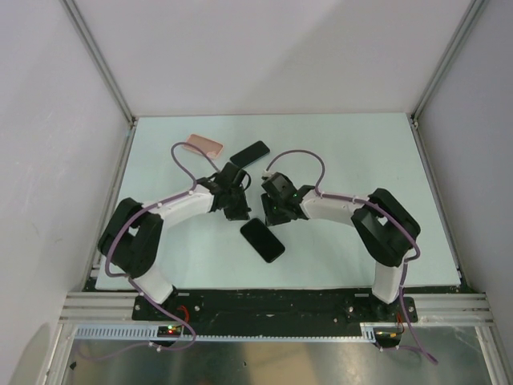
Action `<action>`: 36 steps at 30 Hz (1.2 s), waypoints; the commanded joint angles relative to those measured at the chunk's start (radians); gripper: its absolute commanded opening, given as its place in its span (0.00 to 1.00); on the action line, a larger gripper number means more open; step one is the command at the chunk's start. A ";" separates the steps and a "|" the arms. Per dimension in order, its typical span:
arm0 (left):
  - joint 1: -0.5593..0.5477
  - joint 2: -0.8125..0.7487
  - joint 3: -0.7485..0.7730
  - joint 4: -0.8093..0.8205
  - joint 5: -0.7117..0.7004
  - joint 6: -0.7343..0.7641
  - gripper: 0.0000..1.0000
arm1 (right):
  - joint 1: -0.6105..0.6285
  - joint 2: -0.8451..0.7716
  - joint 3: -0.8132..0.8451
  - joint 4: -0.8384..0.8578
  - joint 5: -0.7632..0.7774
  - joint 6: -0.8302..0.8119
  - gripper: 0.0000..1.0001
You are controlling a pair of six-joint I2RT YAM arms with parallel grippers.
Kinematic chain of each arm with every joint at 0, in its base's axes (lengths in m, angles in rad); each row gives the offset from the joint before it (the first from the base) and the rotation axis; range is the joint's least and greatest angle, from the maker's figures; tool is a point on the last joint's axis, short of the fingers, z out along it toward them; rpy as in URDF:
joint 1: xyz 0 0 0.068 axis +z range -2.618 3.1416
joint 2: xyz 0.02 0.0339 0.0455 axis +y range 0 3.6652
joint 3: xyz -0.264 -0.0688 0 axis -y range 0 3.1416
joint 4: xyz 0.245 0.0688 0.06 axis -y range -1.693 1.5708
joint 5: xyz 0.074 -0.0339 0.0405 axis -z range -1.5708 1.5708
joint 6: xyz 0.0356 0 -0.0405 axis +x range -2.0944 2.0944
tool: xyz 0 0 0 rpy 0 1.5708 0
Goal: Put the phone into the phone case
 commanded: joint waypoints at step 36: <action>0.098 -0.050 -0.073 0.027 0.040 0.047 0.03 | 0.072 0.170 0.249 -0.050 0.015 -0.007 0.34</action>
